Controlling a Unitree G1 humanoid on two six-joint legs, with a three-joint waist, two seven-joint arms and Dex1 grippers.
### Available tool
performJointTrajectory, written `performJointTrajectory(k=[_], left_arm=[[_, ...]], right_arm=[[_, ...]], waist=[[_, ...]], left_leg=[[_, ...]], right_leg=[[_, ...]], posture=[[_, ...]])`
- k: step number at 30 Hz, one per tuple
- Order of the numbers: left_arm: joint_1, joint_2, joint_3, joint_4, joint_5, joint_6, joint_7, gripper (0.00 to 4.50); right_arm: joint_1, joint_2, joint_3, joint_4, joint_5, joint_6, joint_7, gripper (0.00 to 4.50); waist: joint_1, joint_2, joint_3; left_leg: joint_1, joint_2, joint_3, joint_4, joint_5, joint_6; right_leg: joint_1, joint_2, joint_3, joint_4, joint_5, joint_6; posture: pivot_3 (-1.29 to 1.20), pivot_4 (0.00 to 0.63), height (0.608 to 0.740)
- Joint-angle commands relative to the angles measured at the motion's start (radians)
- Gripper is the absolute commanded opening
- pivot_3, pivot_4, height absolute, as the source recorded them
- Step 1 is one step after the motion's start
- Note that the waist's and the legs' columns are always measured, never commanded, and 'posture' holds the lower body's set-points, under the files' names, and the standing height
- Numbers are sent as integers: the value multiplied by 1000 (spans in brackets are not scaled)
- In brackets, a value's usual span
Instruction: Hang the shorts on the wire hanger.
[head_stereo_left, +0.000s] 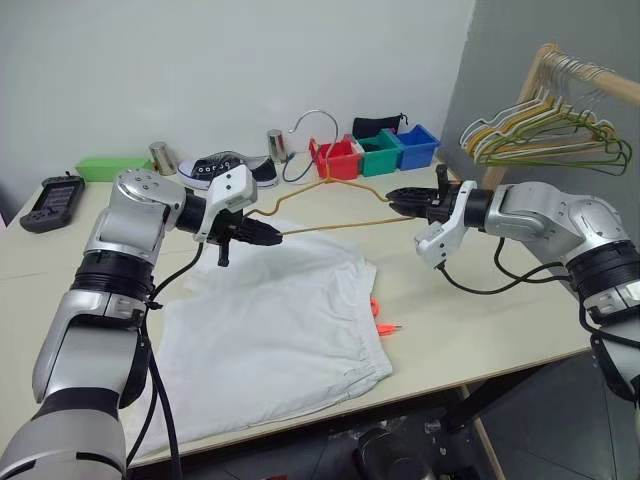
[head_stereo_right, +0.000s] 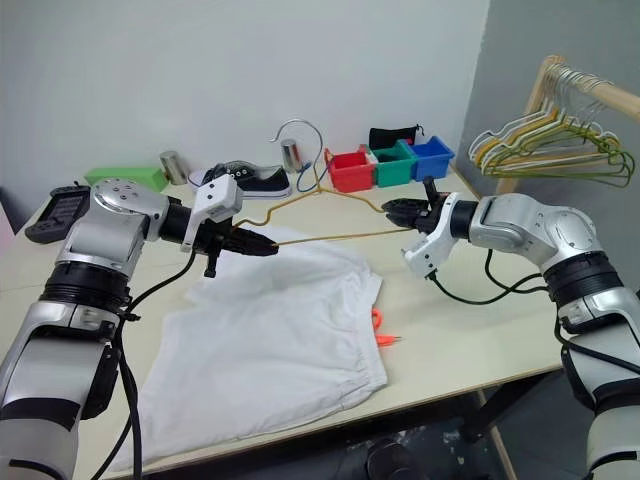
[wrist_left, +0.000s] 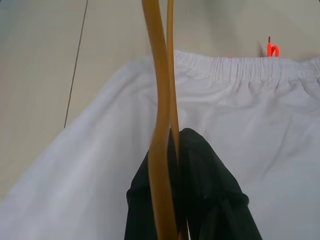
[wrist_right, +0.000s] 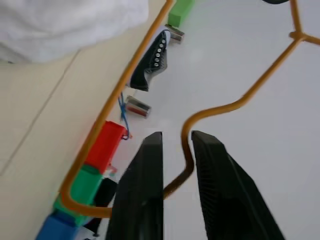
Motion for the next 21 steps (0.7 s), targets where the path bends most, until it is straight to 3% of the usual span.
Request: performJointTrajectory(k=[1, 4, 8, 12, 15, 21], left_arm=[[23, -10, 20, -29, 62, -109, 172, 0], [83, -26, 19, -57, 108, -200, 296, 0], [141, -48, 21, -136, 164, -303, 441, 0], [168, -56, 19, -242, 218, -399, 544, 0], [179, -78, 17, -336, 232, -400, 588, 0], [207, -80, -22, -429, 294, -432, 621, 0]], right_arm=[[78, -13, -55, -202, 401, 257, 357, 1948], [151, 17, -130, -453, 728, 732, 543, 2782], [127, 32, -186, -479, 747, 966, 536, 3704], [102, 24, -164, -377, 616, 1009, 469, 4408], [117, 32, -147, -343, 595, 1003, 510, 4408], [63, 70, -104, -167, 463, 905, 445, 4408]], waist=[[0, 0, 0], [4, 0, 0], [8, 0, 0], [20, 0, 0], [32, 0, 0], [28, 0, -1]], left_leg=[[0, 0, 0, 0, 0, 0], [0, 0, -2, 1, 0, 0], [1, 0, -2, 2, 0, 0], [0, 0, -1, 2, 0, 1], [0, 0, 0, 2, 1, 1], [-1, 0, 1, 2, 0, 1]], right_leg=[[1, 0, 0, 0, 0, 0], [1, 0, -1, 0, 0, 0], [1, 0, -1, 2, 0, 0], [1, -1, -1, 2, 1, 2], [0, -1, -1, 2, 1, 2], [-1, -1, 0, 0, 1, 2]], posture=[[-280, 6, 740], [-276, 8, 740], [-273, 7, 740], [-269, 3, 740], [-264, 1, 740], [-250, 0, 740]])
